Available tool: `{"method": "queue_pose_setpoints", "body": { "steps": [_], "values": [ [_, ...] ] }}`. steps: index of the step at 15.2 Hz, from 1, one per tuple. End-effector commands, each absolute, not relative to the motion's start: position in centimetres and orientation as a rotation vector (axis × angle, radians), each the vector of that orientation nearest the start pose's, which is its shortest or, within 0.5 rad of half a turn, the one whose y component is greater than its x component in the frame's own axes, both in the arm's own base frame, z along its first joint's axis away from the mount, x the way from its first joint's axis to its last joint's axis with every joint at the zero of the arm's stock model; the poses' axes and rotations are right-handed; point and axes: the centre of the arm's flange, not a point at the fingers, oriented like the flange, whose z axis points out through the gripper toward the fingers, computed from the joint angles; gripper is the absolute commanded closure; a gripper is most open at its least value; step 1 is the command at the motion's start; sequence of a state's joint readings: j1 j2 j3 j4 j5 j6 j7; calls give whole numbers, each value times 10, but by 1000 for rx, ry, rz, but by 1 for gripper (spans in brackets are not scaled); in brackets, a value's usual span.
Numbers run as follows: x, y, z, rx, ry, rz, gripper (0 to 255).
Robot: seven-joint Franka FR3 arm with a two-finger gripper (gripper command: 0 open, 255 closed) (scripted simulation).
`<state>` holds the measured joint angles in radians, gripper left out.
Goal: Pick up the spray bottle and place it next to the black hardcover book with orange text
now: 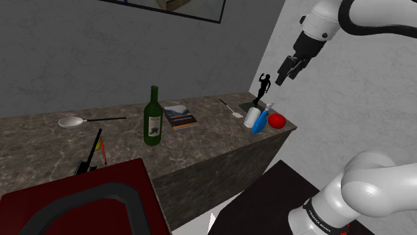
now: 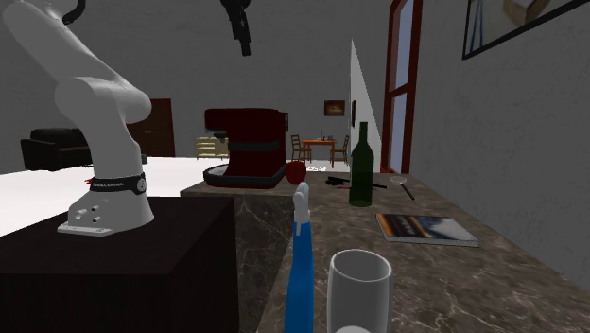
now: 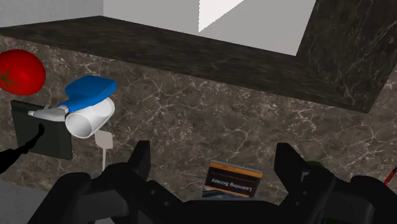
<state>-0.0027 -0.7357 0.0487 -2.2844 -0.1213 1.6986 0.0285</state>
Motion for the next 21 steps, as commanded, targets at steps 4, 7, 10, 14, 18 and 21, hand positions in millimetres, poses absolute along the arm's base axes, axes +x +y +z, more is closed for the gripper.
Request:
{"method": "queue_pose_setpoints", "body": {
  "steps": [4, 7, 10, 14, 18, 21],
  "values": [
    [319, -28, 602, -3247, -173, -272, 0],
    [307, -67, 582, -3206, -319, -291, 0],
    [299, -106, 561, -3158, -463, -308, 0],
    [295, -158, 531, -3084, -648, -330, 0],
    [297, -209, 500, -2999, -826, -350, 0],
    [303, -246, 476, -2929, -955, -363, 0]
  ]
}}
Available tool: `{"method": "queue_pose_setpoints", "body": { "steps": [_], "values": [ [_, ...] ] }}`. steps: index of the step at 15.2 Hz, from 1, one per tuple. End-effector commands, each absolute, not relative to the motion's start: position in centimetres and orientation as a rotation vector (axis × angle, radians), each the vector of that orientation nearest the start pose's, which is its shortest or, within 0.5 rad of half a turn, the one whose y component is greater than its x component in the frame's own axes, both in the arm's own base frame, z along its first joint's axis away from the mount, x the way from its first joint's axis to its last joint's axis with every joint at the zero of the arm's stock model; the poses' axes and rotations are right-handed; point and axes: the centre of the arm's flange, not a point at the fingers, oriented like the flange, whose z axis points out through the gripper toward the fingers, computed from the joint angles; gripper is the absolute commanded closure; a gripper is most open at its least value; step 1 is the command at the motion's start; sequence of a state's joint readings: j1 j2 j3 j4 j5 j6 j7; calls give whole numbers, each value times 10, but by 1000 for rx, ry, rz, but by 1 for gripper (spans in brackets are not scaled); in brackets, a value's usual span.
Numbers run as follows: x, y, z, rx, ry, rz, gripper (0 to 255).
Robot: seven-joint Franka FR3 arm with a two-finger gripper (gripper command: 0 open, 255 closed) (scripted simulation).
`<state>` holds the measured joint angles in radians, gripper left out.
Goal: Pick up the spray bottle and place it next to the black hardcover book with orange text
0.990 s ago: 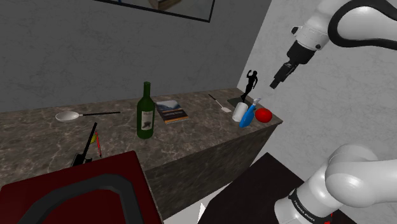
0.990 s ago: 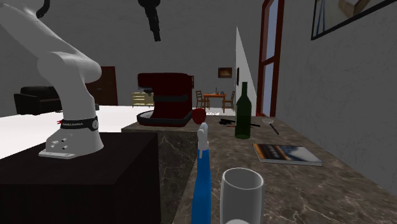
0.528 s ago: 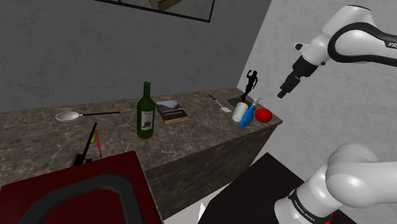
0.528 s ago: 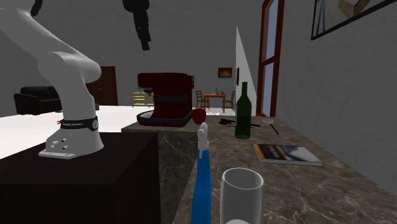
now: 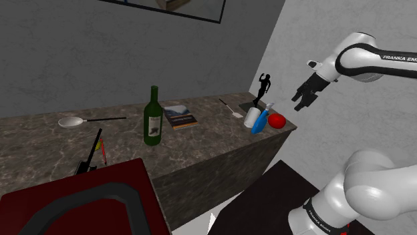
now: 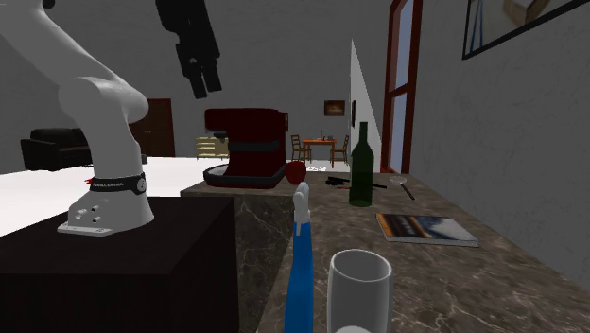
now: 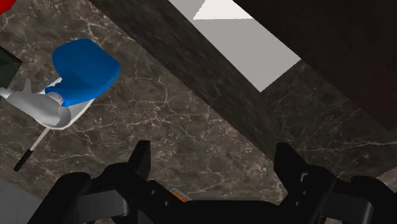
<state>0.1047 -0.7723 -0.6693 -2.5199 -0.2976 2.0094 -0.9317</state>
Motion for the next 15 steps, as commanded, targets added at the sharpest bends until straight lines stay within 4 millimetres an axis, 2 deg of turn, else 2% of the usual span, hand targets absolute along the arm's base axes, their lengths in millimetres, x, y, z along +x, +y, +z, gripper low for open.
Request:
{"method": "queue_pose_setpoints", "body": {
  "steps": [1, 8, 15],
  "values": [
    [306, -258, 468, -2904, -997, -367, 0],
    [337, -339, 409, -2716, -1276, -394, 0],
    [385, -408, 346, -2502, -1529, -415, 0]
  ]
}}
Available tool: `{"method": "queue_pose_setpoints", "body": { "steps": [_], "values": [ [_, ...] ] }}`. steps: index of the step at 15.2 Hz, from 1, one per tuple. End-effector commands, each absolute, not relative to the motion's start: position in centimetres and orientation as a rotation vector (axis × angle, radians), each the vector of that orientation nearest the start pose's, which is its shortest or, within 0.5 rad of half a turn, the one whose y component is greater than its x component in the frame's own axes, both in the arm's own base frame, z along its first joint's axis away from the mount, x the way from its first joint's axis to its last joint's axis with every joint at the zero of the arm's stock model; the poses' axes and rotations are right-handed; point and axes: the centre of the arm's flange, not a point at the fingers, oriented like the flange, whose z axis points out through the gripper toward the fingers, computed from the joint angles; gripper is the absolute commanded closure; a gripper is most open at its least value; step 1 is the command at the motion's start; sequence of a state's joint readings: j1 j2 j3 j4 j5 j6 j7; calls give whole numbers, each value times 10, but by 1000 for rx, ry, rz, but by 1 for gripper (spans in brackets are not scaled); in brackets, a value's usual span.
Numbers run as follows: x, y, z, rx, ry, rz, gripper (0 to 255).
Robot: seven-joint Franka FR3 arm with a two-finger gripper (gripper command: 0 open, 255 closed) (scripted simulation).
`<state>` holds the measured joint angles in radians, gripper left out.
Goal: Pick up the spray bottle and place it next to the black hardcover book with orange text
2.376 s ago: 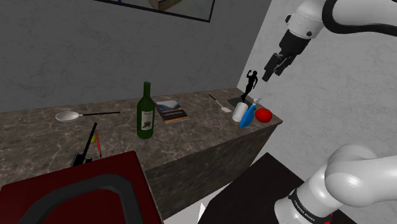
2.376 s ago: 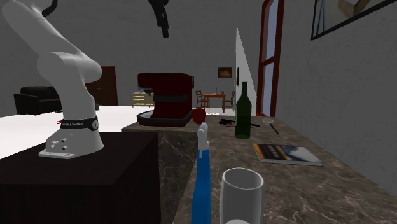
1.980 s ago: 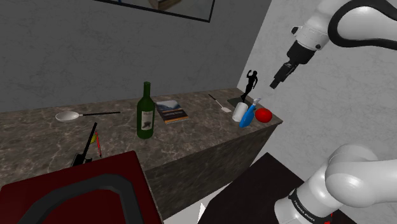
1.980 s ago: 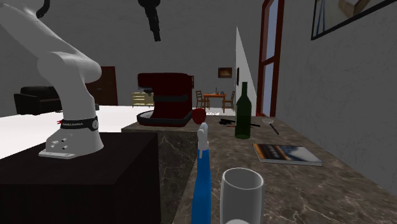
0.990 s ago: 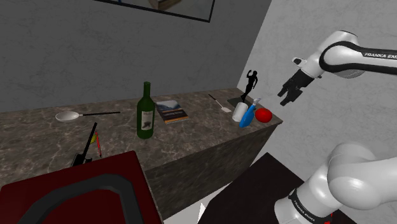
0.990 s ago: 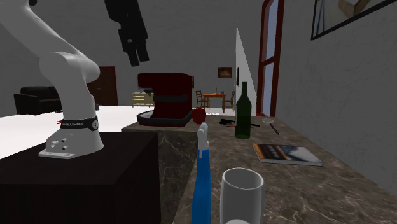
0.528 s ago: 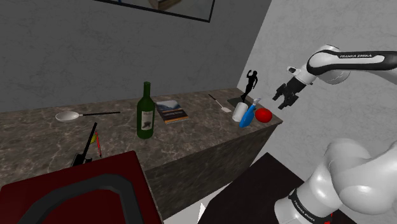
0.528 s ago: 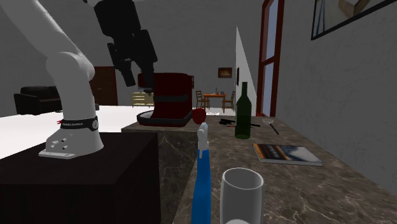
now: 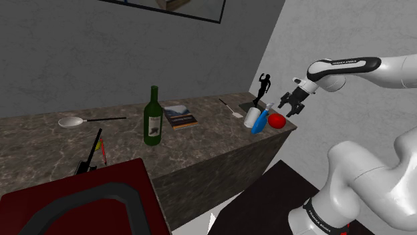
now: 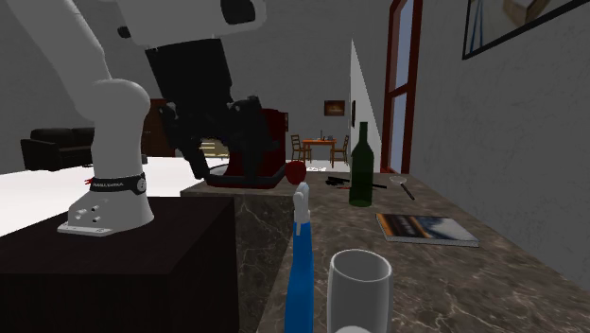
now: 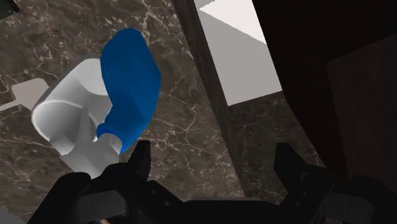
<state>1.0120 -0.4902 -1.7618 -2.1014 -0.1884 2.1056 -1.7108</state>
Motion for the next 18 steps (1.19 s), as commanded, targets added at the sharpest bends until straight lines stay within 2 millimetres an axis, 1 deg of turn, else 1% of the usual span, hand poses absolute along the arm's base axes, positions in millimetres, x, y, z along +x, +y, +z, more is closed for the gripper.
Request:
{"method": "queue_pose_setpoints", "body": {
  "steps": [1, 7, 10, 11, 18],
  "values": [
    [394, -417, 337, -2470, -1563, -417, 0],
    [448, -461, 282, -2267, -1755, -430, 0],
    [479, -479, 254, -2161, -1843, -435, 0],
    [485, -482, 248, -2137, -1862, -436, 0],
    [487, -468, 214, -2137, -1862, -436, 0]
  ]
}}
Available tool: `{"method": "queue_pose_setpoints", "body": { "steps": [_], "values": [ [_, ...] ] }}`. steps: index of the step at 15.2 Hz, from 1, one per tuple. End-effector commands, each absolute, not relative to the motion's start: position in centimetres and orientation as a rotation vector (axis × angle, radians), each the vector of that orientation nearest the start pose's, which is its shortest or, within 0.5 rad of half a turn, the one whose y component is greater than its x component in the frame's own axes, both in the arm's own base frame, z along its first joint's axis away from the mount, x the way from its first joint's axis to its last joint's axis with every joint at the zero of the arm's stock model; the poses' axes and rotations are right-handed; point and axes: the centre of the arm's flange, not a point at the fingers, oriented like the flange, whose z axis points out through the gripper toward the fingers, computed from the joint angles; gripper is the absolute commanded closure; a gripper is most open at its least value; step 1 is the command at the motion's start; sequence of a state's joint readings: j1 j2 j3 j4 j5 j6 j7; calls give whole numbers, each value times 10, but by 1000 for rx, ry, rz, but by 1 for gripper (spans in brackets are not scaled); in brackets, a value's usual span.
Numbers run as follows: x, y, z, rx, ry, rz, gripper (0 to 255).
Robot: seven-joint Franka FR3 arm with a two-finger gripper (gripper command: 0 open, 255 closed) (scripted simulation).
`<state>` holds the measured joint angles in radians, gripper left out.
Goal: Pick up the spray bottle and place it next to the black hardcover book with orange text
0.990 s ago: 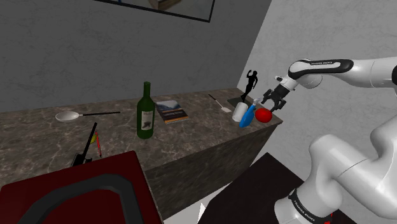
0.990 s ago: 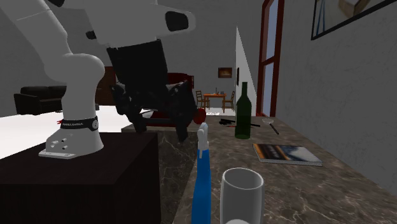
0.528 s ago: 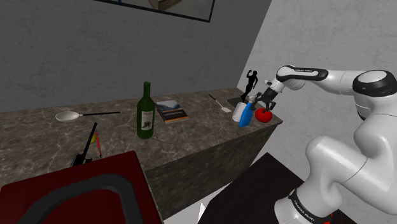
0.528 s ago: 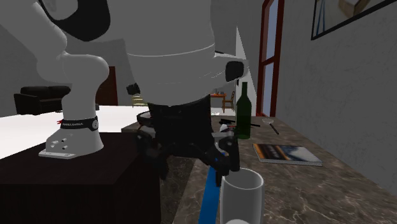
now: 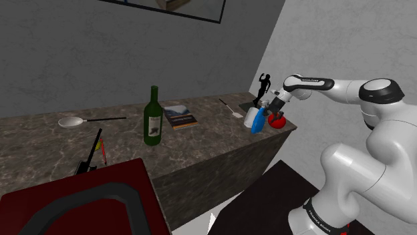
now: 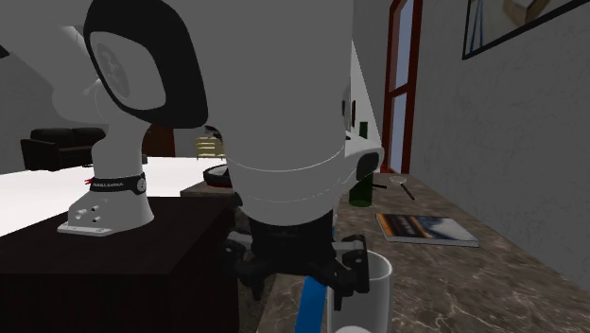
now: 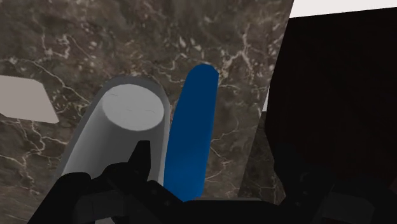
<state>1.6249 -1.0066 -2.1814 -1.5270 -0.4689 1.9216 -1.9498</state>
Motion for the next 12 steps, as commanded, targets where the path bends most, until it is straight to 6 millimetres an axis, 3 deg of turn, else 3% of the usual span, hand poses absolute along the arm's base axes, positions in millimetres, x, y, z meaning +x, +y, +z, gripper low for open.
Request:
{"method": "queue_pose_setpoints", "body": {
  "steps": [1, 8, 9, 12],
  "values": [
    [487, -466, 211, -2137, -1862, -436, 0],
    [487, -466, 211, -2137, -1862, -436, 0],
    [487, -466, 211, -2137, -1862, -436, 255],
    [487, -466, 211, -2137, -1862, -436, 255]
  ]
}}
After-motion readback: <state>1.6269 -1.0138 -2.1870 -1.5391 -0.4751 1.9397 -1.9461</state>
